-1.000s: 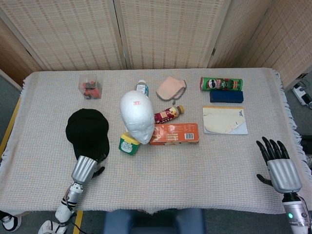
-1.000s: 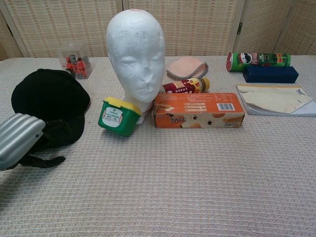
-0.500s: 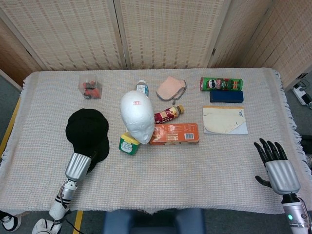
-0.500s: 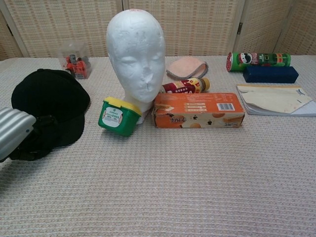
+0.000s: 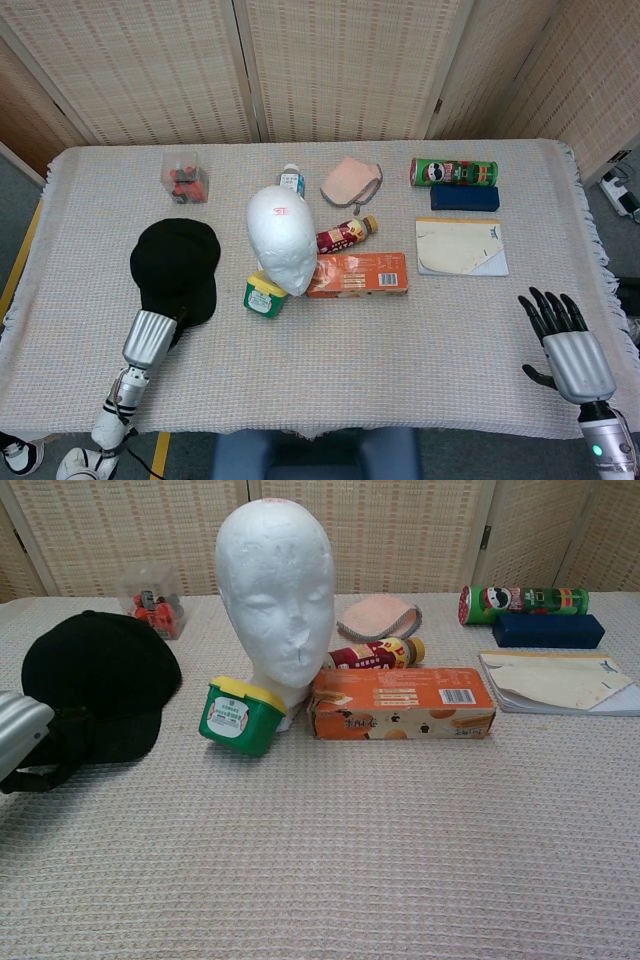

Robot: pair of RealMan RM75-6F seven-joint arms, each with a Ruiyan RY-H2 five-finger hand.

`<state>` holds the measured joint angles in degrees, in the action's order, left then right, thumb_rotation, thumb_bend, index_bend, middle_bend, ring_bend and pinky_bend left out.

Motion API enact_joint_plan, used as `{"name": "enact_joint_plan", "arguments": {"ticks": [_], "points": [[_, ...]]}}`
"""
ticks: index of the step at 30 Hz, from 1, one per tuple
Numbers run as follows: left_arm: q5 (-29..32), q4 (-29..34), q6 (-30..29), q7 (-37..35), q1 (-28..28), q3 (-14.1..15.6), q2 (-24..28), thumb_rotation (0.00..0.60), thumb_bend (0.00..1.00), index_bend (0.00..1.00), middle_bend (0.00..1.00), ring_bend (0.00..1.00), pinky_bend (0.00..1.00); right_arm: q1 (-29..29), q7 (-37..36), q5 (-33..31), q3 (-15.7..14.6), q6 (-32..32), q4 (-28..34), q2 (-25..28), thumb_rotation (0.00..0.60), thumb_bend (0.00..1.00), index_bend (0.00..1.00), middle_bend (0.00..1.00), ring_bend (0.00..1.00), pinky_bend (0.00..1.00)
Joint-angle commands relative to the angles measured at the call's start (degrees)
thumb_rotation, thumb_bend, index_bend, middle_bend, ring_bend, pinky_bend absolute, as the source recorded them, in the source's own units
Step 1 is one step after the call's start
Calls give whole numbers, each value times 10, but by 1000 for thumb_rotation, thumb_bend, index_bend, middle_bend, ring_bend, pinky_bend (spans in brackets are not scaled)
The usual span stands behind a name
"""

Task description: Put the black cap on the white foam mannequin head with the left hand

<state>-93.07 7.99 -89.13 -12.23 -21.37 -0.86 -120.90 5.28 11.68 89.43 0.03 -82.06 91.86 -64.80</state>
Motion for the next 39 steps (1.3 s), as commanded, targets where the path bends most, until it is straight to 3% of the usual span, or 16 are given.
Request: {"name": "enact_joint_plan", "arguments": {"ticks": [1,9,17,23,32,39], "points": [[7,0,-7,-2,-5,-5,4,600,545,597,1000,1000,1000,0,0,1,-1,1,1,1,600,58,0,0,0,0],[45,15,-80,-24,-39,-45,32,600,578,623,1000,1000,1000,1,-9,7,-5,2,5,8,600,58,0,0,0,0],[104,57,-134,-21,-120,-121,87,600,601,633,1000,1000,1000,-3,-25,28,-13,-8,14,20,600,58,0,0,0,0],[117,120,-165,20,-193,-158,144,600,632,633,1000,1000,1000,-6,-31,41,-18,-15,15,23,600,57,0,0,0,0],[66,319,-189,174,-280,-163,235,600,634,641,1000,1000,1000,-3,-31,39,-18,-6,18,24,600,58,0,0,0,0],[4,447,-177,295,-300,-129,250,600,634,646,1000,1000,1000,-1,-49,33,-15,-4,23,34,600,59,0,0,0,0]]}}
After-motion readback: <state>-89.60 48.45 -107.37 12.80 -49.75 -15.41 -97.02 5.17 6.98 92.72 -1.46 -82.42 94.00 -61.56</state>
